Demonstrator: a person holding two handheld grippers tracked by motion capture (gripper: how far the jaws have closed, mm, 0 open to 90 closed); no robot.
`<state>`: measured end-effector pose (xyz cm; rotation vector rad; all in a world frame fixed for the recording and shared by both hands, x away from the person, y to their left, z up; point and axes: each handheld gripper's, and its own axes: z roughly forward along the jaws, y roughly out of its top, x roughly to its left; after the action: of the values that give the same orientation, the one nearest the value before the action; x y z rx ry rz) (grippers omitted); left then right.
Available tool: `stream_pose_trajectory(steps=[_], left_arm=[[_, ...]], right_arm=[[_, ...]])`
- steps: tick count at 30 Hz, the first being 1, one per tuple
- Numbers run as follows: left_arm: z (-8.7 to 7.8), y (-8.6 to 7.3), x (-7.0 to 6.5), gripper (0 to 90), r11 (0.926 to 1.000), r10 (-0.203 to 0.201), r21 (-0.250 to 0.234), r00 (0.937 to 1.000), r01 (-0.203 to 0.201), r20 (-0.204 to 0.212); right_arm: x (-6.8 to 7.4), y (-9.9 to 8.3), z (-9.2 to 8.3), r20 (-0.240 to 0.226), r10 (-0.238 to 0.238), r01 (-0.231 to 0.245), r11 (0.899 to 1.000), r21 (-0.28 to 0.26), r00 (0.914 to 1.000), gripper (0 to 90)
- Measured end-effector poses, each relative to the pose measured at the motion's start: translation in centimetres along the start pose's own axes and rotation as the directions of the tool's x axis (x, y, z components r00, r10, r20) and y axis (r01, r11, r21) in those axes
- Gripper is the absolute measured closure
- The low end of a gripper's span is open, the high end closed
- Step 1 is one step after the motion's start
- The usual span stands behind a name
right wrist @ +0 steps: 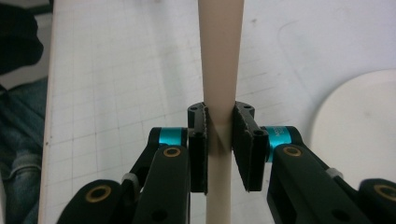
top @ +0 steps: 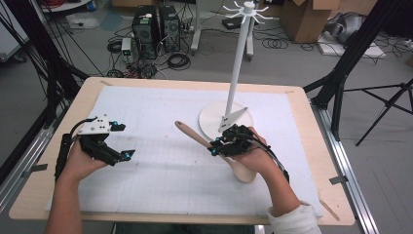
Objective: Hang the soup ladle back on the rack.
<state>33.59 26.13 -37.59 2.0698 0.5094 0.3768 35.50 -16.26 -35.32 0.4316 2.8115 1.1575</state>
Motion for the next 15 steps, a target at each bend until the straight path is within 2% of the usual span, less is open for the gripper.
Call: stream_pose_trajectory(steps=[6,15], left_arm=[[-0.2,0.5,-0.4,1.7,0.9998,0.011,-0.013,0.9999,-0.011,0.002],[-0.2,0.6,-0.5,1.7,0.9998,0.015,-0.011,0.9999,-0.015,0.007]], right_arm=[[-0.1,-0.7,-2.7,0.041,0.013,-0.01,0.997,-0.072,0.9991,77.3],[-0.2,-1.0,-5.4,0.093,0.023,-0.012,0.994,-0.11,0.9954,77.2]])
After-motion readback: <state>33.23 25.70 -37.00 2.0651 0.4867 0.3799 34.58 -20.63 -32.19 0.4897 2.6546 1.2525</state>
